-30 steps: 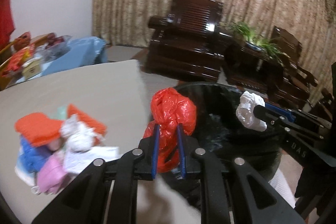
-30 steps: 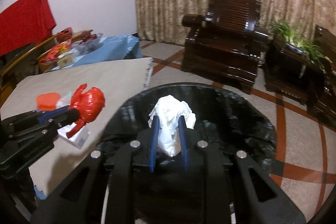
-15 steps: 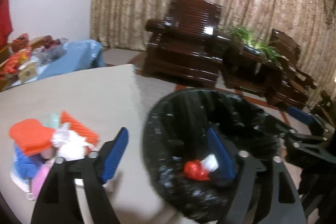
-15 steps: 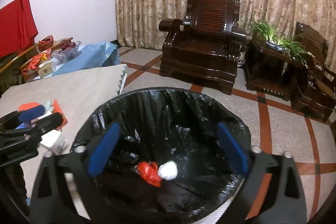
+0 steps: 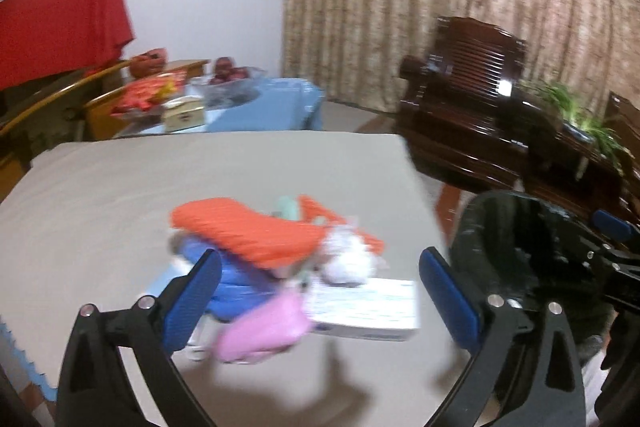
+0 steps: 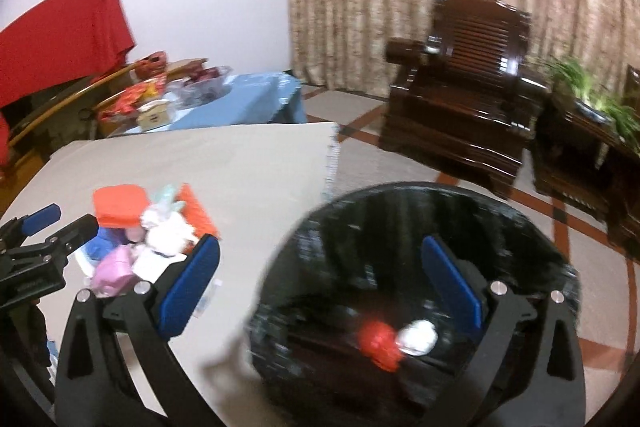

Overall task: Collect trash
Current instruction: 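Move both tools back to the trash pile on the table, then grasp the white tissue bundle with the right tool while the left tool grasps the orange foam net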

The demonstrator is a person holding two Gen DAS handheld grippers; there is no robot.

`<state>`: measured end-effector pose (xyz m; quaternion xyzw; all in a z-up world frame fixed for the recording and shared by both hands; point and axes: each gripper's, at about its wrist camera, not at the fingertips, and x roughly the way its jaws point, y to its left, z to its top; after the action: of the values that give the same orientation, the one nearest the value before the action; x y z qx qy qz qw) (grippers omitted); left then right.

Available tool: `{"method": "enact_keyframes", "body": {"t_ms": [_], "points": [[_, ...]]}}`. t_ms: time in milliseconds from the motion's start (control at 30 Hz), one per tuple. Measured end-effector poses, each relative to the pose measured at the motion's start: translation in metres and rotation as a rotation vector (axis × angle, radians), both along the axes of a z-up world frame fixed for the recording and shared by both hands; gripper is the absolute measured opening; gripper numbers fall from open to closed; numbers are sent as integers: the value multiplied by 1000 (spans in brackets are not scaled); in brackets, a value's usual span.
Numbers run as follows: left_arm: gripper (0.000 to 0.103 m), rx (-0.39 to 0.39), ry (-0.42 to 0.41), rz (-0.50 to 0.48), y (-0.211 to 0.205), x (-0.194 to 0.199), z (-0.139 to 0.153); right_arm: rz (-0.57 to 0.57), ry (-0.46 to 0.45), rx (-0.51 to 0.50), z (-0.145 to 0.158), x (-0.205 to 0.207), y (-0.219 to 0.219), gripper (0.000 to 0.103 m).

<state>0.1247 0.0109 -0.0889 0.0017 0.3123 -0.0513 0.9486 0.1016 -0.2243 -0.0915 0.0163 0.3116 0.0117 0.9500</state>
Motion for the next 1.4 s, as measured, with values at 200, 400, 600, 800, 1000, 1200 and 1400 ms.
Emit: {"method": "enact_keyframes", "body": {"t_ms": [200,400,600,800,1000,1200,1400], "points": [[97,25,1,90,40,1,-6,104,6,-1,-7,28,48,98],[97,46,-2,126,62,5,-11,179,5,-9,-22,49,88,98],[97,39,21,140,83,10,-17,245,48,-3,-46,68,124,98],[97,29,39,137,92,14,-19,265,84,-7,-63,83,142,98],[96,18,42,129,93,19,-18,299,125,-19,-78,95,155,80],[96,8,40,113,88,24,-16,368,170,16,-84,95,152,39],[96,1,41,80,74,30,-17,373,147,44,-72,86,141,33]]}}
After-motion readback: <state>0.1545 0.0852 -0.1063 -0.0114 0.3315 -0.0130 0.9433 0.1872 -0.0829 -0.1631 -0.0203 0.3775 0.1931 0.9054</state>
